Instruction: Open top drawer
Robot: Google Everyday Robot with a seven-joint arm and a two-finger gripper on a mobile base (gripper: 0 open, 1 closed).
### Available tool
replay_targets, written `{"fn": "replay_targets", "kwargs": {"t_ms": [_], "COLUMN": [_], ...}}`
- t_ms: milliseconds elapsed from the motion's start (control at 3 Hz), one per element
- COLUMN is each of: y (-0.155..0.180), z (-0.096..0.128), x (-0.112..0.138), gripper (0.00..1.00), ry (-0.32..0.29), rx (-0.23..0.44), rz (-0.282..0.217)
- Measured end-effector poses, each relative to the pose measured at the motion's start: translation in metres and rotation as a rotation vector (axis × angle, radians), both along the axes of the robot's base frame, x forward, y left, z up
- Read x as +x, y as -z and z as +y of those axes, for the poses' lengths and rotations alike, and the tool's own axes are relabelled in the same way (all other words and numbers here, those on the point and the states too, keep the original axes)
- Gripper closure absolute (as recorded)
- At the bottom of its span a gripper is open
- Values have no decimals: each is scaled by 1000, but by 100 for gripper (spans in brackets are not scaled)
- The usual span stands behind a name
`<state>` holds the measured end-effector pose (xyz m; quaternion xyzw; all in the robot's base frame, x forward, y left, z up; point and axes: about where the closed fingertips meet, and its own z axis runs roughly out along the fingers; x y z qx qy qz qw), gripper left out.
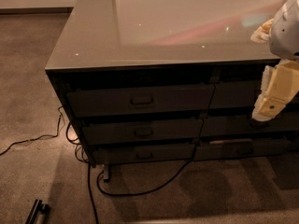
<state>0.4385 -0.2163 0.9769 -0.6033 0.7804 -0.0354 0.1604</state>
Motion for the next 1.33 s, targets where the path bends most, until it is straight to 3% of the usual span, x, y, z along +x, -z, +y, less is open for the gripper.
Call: {"fn": "replay_targets", "kwargs": {"t_ms": [333,667,1000,1333], "y": [0,16,80,142], "z": [0,-7,-4,35], "x": [0,9,37,64], "gripper": [0,0,0,0], "ry": [0,13,12,-82], "rx": [0,50,140,190], "rz": [0,-8,66,133]}}
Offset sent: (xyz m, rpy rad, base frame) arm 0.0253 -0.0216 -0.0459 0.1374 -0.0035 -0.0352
